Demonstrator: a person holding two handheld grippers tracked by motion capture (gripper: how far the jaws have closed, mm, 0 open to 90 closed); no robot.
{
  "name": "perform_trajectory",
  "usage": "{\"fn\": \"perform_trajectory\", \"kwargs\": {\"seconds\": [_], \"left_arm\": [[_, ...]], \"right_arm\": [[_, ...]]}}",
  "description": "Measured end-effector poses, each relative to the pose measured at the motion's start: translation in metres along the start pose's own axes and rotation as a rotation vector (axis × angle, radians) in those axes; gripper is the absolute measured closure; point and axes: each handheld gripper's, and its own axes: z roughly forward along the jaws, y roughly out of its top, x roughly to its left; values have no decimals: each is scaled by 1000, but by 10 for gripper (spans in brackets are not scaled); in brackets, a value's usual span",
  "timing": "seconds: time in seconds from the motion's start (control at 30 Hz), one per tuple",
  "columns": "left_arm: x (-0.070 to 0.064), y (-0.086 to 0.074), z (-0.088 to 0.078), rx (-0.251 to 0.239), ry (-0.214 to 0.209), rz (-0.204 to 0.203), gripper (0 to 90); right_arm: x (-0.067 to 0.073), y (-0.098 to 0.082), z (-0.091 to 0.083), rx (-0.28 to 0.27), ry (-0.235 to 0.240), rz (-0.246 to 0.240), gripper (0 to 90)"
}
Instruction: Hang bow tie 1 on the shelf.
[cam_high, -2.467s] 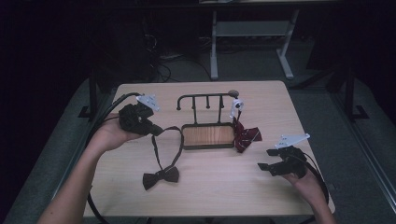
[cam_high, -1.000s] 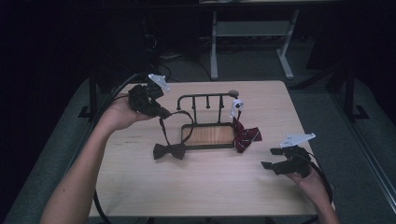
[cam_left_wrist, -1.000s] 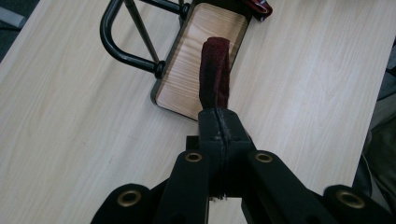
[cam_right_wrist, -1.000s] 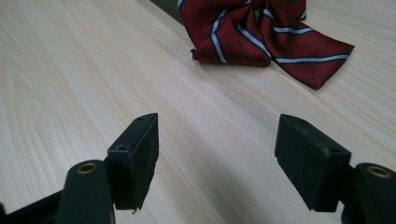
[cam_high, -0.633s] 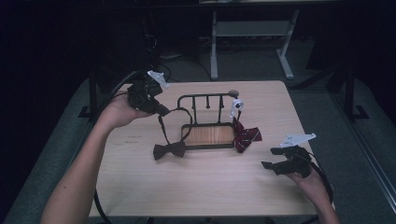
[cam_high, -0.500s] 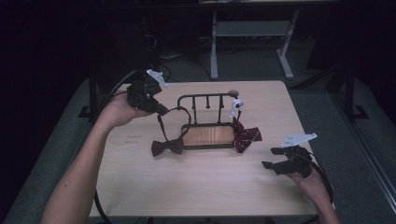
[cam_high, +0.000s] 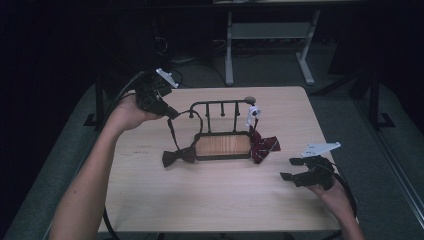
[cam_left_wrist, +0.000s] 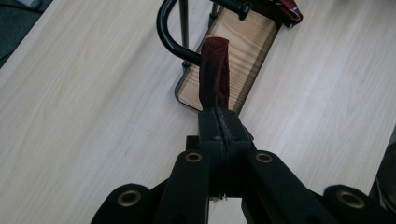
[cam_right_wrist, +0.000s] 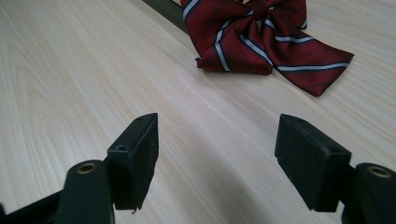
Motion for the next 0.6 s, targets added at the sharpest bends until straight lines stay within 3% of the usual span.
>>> {"fn": "perform_trajectory", "kwargs": {"seconds": [0.6], "left_arm": [[18,2,14,44,39,-76,895]], "right_arm": [[2,1,-1,-1,3,-7,301]]}}
